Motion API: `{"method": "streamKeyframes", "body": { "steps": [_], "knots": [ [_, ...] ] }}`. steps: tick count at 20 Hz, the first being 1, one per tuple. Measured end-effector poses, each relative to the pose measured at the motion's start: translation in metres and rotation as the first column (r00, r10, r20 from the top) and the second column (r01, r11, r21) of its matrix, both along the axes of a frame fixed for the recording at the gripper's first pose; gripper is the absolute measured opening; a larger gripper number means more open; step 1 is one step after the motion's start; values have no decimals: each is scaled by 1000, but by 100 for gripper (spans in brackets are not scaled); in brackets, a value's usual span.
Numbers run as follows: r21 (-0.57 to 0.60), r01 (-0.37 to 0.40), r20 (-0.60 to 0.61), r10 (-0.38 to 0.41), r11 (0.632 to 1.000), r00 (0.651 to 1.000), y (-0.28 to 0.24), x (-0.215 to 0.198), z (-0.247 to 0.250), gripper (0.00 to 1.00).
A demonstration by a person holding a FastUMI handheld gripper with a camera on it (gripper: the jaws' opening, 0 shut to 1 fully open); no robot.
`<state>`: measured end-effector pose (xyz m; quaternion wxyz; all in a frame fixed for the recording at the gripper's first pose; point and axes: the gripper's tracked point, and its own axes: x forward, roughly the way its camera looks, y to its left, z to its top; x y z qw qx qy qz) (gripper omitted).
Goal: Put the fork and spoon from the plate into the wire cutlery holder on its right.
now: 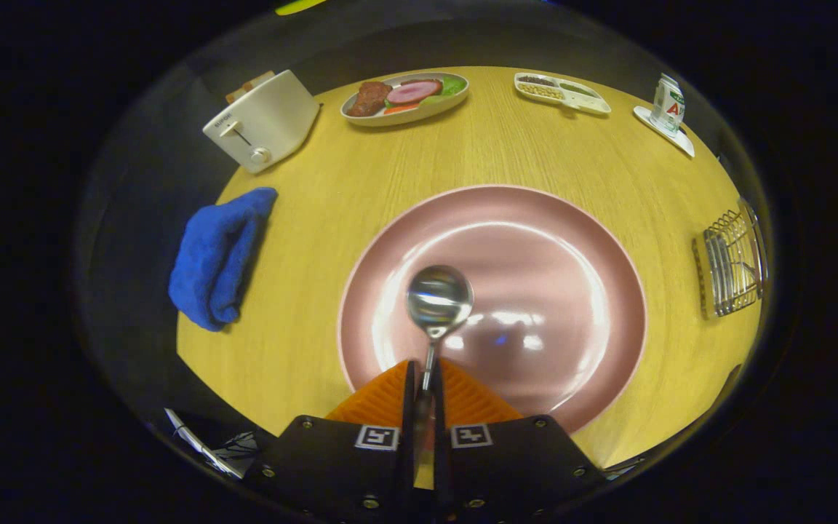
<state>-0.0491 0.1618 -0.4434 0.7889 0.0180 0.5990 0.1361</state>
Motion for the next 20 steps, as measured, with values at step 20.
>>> {"method": "streamKeyframes", "body": {
  "steps": [20],
  "knots": [
    [193,101,102,-122,976,987,-18,13,72,2]
  ]
}}
